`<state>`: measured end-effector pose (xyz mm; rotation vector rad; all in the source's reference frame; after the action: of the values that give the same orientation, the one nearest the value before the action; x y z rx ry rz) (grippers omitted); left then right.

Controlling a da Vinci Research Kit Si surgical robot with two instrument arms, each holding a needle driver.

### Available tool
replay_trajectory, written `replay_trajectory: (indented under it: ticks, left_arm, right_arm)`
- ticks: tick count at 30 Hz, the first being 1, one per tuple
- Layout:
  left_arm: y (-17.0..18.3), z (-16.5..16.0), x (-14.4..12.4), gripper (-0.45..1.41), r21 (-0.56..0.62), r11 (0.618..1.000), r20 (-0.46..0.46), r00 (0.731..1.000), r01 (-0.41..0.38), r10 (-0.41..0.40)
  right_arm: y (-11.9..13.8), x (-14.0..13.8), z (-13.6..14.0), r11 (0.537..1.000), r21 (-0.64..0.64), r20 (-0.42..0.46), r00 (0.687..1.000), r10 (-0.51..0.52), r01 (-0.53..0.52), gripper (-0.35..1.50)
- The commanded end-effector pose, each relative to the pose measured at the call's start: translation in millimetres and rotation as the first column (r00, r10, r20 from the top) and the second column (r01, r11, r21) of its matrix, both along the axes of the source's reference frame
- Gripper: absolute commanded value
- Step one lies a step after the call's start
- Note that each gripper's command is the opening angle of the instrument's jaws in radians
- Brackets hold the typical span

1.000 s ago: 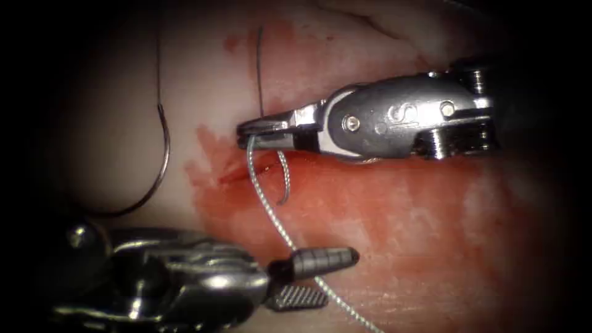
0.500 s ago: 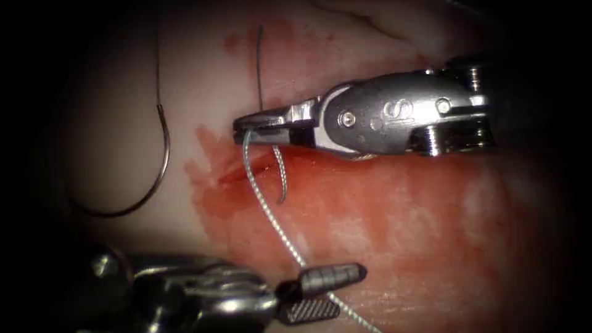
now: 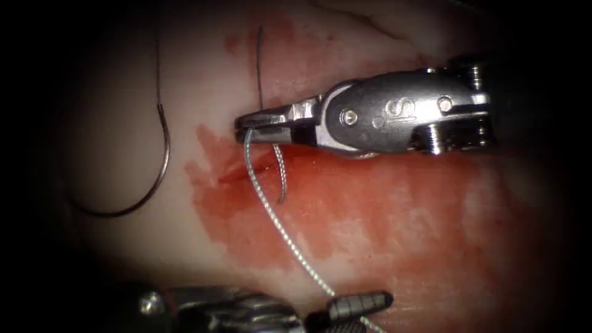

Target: Wound Closure

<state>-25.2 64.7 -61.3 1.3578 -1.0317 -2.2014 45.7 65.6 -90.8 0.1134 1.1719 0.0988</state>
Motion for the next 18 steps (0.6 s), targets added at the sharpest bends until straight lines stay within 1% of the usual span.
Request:
replay_trajectory:
  ticks: [1, 5, 7, 8, 9, 10, 11, 15, 18]
  left_arm:
    - [0.4, 0.3, -0.5, 0.66, -0.002, 1.0, 0.004, 1.0, 0.003, -0.002]
    - [0.3, 0.2, -0.5, 0.62, -0.016, 1.0, 0.015, 1.0, 0.015, -0.015]
    - [0.3, 0.1, -0.5, 0.43, -0.024, 0.999, 0.013, 1.0, 0.025, -0.025]
    - [0.3, 0.1, -0.4, 0.28, -0.025, 0.999, 0.013, 0.999, 0.029, -0.029]
    - [0.2, 0.0, -0.4, 0.11, -0.028, 0.999, 0.019, 0.999, 0.035, -0.034]
    - [0.0, -0.1, -0.4, -0.25, -0.043, 0.998, 0.018, 0.999, 0.044, -0.043]
    - [-0.1, -0.3, -0.4, -0.35, -0.056, 0.997, 0.011, 0.998, 0.056, -0.055]
    - [-0.1, -0.7, 0.1, -0.35, -0.075, 0.991, 0.002, 0.994, 0.111, -0.111]
    - [-0.1, -0.9, 0.6, -0.35, -0.079, 0.989, -0.011, 0.992, 0.123, -0.124]
  right_arm:
    - [0.1, 1.0, 0.2, 1.0, -0.002, -0.004, 1.0, 0.0, 0.0, -0.35]
    - [0.1, 1.1, 0.2, 1.0, -0.002, -0.004, 1.0, 0.001, -0.001, -0.35]
    - [0.1, 1.2, 0.2, 1.0, -0.002, -0.003, 1.0, 0.002, -0.002, -0.35]
    - [0.1, 1.2, 0.2, 1.0, -0.002, -0.003, 1.0, 0.002, -0.002, -0.35]
    - [0.1, 1.3, 0.2, 1.0, -0.002, -0.003, 1.0, 0.002, -0.002, -0.35]
    - [0.0, 1.4, 0.2, 1.0, -0.002, -0.003, 1.0, 0.002, -0.002, -0.35]
    - [0.0, 1.4, 0.2, 1.0, -0.002, -0.003, 1.0, 0.002, -0.002, -0.35]
    - [-0.1, 1.4, 0.1, 1.0, -0.002, -0.003, 1.0, 0.002, -0.002, -0.35]
    - [0.0, 1.3, 0.1, 1.0, -0.002, -0.003, 1.0, 0.002, -0.002, -0.35]
